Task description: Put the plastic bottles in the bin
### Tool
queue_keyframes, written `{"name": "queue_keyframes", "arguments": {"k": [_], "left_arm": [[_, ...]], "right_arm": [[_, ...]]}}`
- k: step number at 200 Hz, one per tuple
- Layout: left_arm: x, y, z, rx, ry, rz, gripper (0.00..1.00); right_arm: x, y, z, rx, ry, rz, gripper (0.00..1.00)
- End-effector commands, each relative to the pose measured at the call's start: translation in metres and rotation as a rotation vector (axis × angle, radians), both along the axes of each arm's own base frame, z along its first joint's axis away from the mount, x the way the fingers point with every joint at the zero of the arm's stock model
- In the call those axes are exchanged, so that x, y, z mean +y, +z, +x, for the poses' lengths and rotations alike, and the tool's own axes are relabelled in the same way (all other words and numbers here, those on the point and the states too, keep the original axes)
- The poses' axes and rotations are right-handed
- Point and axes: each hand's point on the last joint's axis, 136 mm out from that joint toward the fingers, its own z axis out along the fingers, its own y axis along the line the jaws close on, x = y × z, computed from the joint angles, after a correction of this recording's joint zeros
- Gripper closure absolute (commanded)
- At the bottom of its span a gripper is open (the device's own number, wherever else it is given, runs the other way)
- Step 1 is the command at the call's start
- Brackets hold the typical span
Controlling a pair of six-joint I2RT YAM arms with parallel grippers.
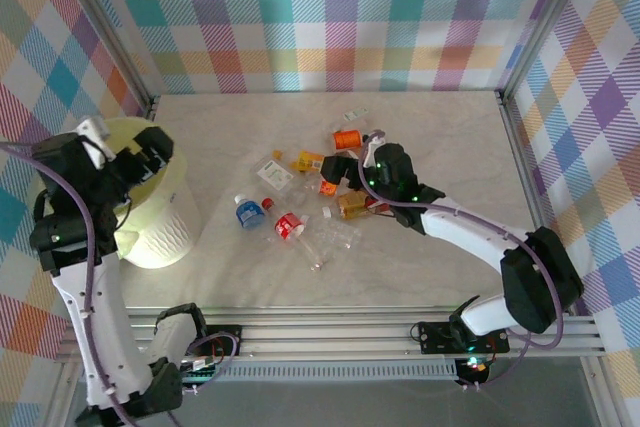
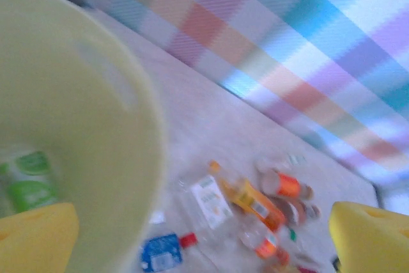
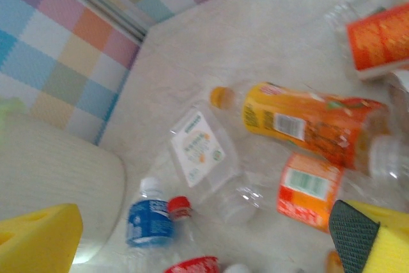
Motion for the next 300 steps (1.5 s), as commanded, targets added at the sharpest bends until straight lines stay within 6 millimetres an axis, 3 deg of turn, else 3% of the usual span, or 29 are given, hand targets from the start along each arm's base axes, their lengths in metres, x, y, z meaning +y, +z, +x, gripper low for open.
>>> {"name": "queue_keyframes", "arguments": {"k": [1, 24, 62, 87, 116, 137, 163, 217, 249, 273, 300], "left_arm": [[-0.030, -0.003, 0.013, -0.001, -0.084, -0.050, 0.00], [-0.054, -0.020, 0.031, 0.020, -0.126, -0.090, 0.00], [-0.116, -0.046, 0.059, 0.020, -0.237, -0.080, 0.00], [-0.160, -0.065, 0.076, 0.017, -0.307, -0.093, 0.00], [-0.194, -0.081, 0.093, 0.022, -0.334, -0.045, 0.00], [-0.216, -0.090, 0.100, 0.020, -0.374, -0.059, 0.00], [-0.225, -0.107, 0.102, 0.054, -0.372, -0.059, 0.00], [-0.204, -0.129, 0.092, 0.110, -0.299, -0.017, 0.00], [-0.216, -0.145, 0.084, 0.158, -0.346, -0.088, 0.00], [-0.214, -0.158, 0.082, 0.196, -0.330, -0.088, 0.00], [-0.213, -0.157, 0.080, 0.195, -0.333, -0.089, 0.00]], "right_arm": [[-0.021, -0.011, -0.004, 0.033, -0.080, -0.063, 0.00], [-0.062, -0.040, -0.005, 0.167, -0.280, -0.134, 0.00], [-0.114, -0.074, -0.017, 0.363, -0.509, -0.042, 0.00], [-0.128, -0.083, -0.022, 0.454, -0.598, 0.003, 0.00], [-0.148, -0.099, -0.035, 0.642, -0.818, 0.083, 0.00], [-0.140, -0.106, -0.033, 0.706, -0.835, 0.147, 0.00], [-0.127, -0.111, -0.025, 0.772, -0.834, 0.166, 0.00], [-0.120, -0.115, -0.001, 0.803, -0.865, 0.090, 0.00], [-0.108, -0.129, 0.003, 0.877, -0.876, 0.136, 0.00], [-0.105, -0.137, 0.001, 0.908, -0.886, 0.139, 0.00], [-0.103, -0.146, 0.001, 0.930, -0.884, 0.134, 0.02]]}}
